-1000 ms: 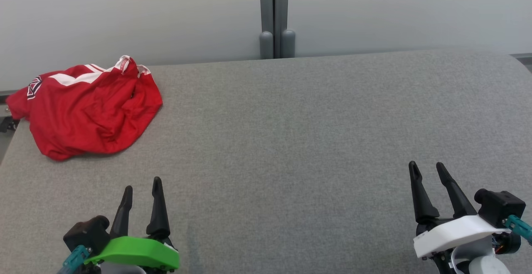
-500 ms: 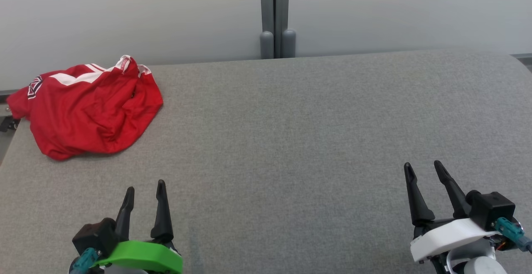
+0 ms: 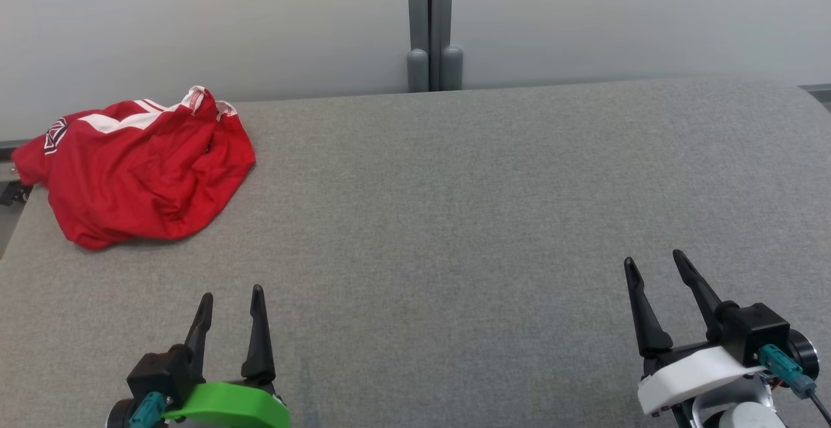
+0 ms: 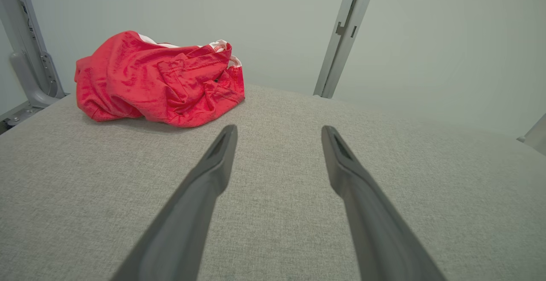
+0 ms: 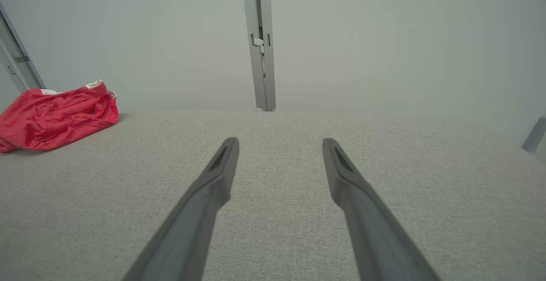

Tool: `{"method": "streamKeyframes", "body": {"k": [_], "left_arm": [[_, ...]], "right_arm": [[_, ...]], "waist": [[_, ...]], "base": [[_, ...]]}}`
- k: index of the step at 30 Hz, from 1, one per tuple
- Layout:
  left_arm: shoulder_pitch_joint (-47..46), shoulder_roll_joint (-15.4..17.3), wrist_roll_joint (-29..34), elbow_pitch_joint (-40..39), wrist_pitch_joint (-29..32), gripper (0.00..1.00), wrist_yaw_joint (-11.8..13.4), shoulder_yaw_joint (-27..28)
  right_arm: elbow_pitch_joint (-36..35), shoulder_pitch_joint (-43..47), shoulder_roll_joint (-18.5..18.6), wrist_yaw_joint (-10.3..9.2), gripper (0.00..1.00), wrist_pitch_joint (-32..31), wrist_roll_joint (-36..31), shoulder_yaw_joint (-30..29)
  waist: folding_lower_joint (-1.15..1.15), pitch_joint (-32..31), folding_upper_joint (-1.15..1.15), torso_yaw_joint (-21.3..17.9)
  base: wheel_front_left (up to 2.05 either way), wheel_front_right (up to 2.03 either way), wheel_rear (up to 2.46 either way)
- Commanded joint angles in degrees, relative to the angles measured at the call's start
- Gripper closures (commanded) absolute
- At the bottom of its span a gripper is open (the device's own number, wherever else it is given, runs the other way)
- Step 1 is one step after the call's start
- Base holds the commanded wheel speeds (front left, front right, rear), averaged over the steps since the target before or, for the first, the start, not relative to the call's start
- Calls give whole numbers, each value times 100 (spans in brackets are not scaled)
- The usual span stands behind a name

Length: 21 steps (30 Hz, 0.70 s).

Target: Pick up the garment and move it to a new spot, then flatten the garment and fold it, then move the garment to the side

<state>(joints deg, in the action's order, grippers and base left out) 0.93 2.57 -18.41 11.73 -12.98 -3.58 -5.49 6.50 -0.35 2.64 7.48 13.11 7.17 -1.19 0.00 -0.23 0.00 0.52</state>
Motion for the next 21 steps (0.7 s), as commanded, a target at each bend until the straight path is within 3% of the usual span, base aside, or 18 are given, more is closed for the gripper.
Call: {"method": "streamKeyframes", "body": {"k": [1, 21], "left_arm": [[76, 45, 96, 3, -57, 0, 10, -2], [124, 51, 563, 97, -219, 0, -27, -86]], "right_arm": [[-41, 66, 31, 2, 0, 42, -134, 8], [-66, 94, 38, 1, 0, 217, -823, 62]], "waist": [[0, 1, 0, 0], [0, 20, 0, 10]], "base": [[0, 0, 0], [0, 0, 0]]}}
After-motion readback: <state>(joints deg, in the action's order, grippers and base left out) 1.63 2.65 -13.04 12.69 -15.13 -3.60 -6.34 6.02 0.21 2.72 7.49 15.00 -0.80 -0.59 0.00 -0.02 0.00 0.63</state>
